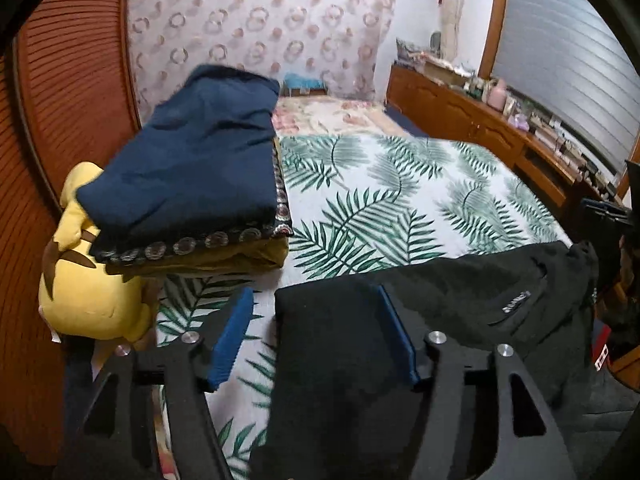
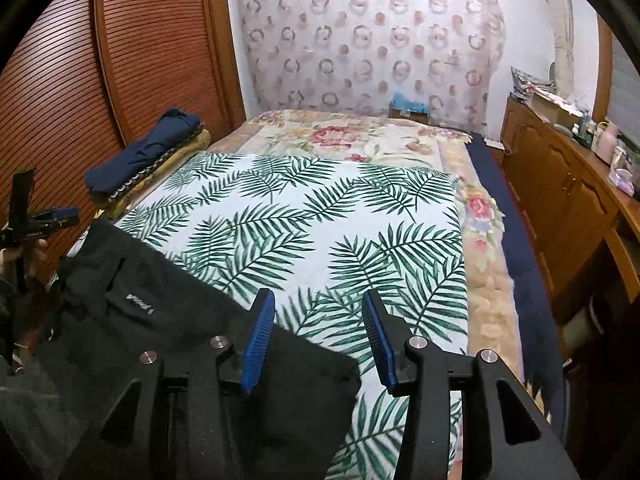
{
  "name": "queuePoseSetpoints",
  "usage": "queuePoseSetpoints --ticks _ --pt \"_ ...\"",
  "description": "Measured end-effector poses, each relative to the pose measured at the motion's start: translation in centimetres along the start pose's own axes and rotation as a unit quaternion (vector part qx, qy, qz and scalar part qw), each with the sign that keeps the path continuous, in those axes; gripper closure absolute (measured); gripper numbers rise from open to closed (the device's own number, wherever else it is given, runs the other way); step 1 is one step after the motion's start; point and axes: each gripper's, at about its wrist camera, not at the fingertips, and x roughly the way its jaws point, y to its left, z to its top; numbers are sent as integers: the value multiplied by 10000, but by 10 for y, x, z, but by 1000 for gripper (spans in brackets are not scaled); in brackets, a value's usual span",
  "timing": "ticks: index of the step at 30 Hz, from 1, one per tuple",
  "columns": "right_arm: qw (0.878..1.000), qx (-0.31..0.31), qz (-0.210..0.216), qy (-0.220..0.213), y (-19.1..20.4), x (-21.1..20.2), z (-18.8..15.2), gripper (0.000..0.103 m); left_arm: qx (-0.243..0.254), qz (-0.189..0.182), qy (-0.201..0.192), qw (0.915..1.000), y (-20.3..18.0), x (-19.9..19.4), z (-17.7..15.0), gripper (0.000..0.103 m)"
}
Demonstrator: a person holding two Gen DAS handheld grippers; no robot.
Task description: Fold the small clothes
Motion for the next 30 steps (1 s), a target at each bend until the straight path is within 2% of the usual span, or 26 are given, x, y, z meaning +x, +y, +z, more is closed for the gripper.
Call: queuePoseSetpoints --ticks 9,13,23,28,30 --pt "9965 173 210 788 -9 59 -25 56 -3 90 523 9986 11 44 1 37" --pt "9957 223 332 840 -9 64 -30 56 -82 36 762 9971 17 58 -4 37" --pt "9949 212 263 946 -13 64 -36 56 121 24 844 9964 7 58 -10 37" --pt "9951 156 218 954 -10 67 -38 56 250 -87 825 9962 -3 58 -10 55" --pt "9951 110 175 965 -7 69 -38 56 287 -102 818 9962 -5 57 -10 66"
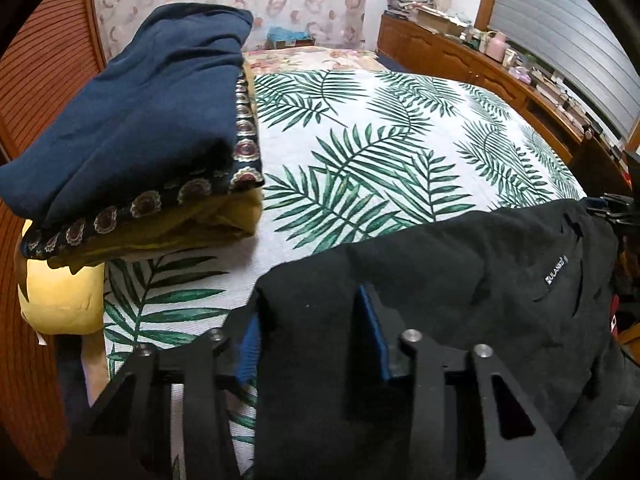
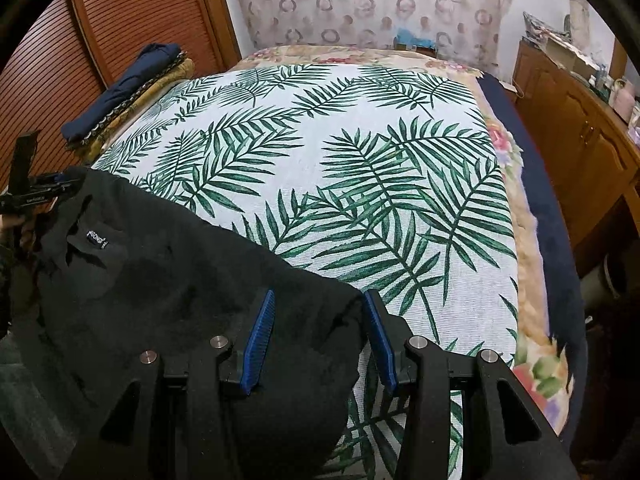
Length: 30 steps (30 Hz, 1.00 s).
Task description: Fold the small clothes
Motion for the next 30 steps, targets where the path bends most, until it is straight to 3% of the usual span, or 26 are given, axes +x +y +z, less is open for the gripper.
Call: queuePoseSetpoints --ticks 3,11,12,13,14,17,21,26,30 --pt "10000 -1 -1 -3 -1 2 -1 56 -40 -49 -35 10000 0 -2 -1 72" --pt "10000 -60 -45 -59 -2 3 -2 56 -103 -6 -75 9999 0 -2 -2 72" --pt "9999 -80 -42 -66 -1 2 -3 57 -91 -4 -82 9999 -2 -1 -1 78" --pt "9999 -121 -1 -89 0 2 -4 62 -91 -66 -93 9999 -3 -1 -2 84" --pt "9998 -164 89 -112 2 1 -5 78 -81 -117 -115 9998 -3 -3 -4 89" --pt "9995 -184 169 -173 11 -3 -10 88 -41 -58 -255 9996 -10 -12 -10 91" --pt "9958 -58 548 -735 23 -43 -16 89 -217 -317 -929 9949 -19 -63 -19 92" --pt "9833 -190 838 -1606 42 -124 -6 89 -307 -473 -1891 9803 -27 -149 -22 92" --pt "9690 -518 964 -2214 59 -183 5 90 -277 -615 -2411 9682 -33 -196 -17 92"
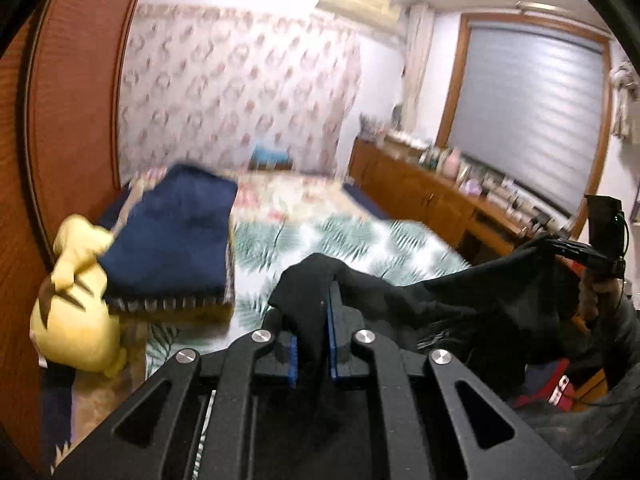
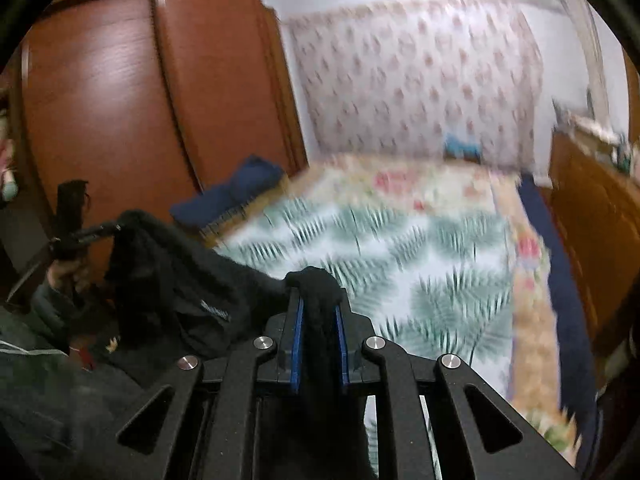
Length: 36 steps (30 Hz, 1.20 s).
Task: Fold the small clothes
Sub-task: 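Lift the shirt high with both tools and shake it out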
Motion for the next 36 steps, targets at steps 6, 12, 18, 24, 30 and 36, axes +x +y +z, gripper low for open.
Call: queuePoseSetpoints --ticks 6,12,18,24,30,36 --pt "9978 -233 284 -559 25 -49 35 90 133 -217 -691 9973 -18 -51 38 92" --pt "9937 -314 428 -990 33 -92 61 90 302 -277 -1203 9919 -29 -90 73 92" --pt "9874 -585 114 -1465 44 -145 92 90 673 -106 -1793 9814 -39 -124 119 92" --pt "9820 -770 -457 -1662 43 -172 98 90 861 -63 -1903 9779 -39 -118 142 92" --pt "9853 -528 -1083 -1212 27 -141 86 90 859 -38 -1546 9842 -31 -59 147 92" --pt "9867 -176 -1543 -488 -30 -74 72 90 864 264 -1026 9906 -24 44 154 92"
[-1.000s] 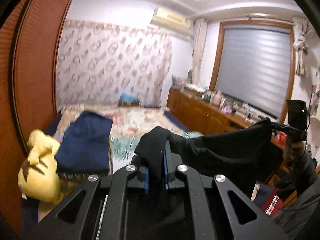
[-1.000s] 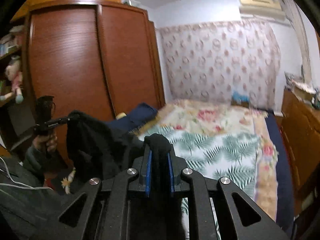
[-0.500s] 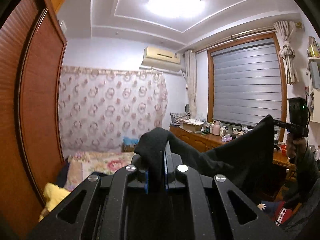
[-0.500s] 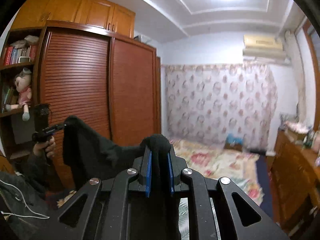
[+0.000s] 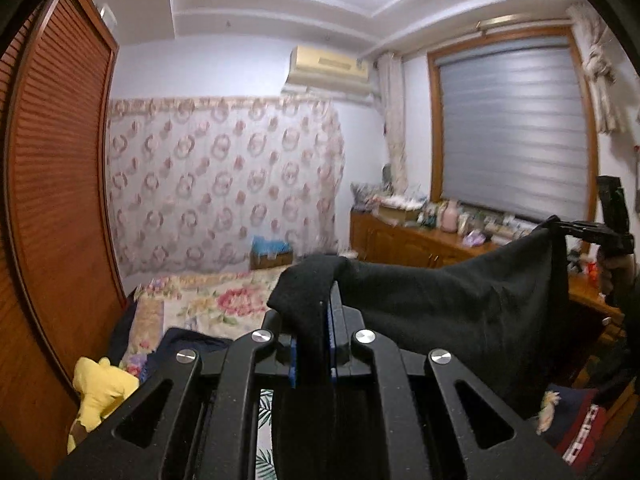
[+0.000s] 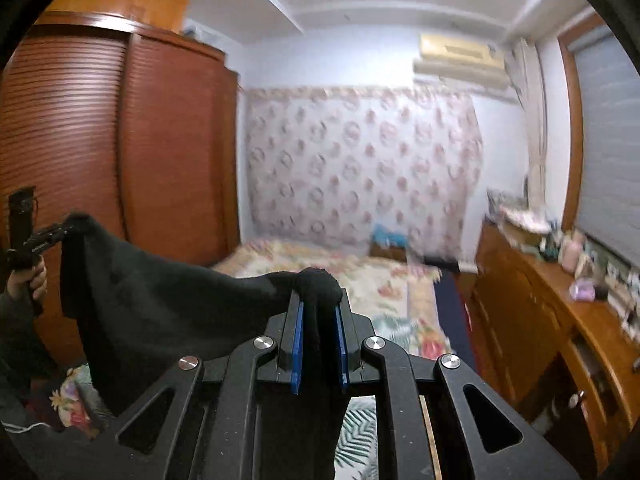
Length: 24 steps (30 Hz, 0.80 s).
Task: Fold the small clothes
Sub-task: 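Lift the shirt high with both tools and shake it out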
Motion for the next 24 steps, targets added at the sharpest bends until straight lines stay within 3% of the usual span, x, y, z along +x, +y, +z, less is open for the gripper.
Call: queuePoseSetpoints --ticks 7,12,17,23,24 --pt "9960 -101 -215 861 -21 133 -29 89 144 297 797 9963 10 140 -44 92" --pt "9919 -140 -268 1236 -13 208 3 89 130 434 1263 9910 22 213 -66 92" --pt "9879 48 -270 1524 -29 227 32 89 105 459 1511 9874 25 243 -77 92" --pt "9822 253 -305 1837 -48 257 33 89 66 495 1846 9816 30 267 -93 91" --pt "9806 308 -255 1920 -47 259 34 84 57 499 1933 9799 30 269 -97 90"
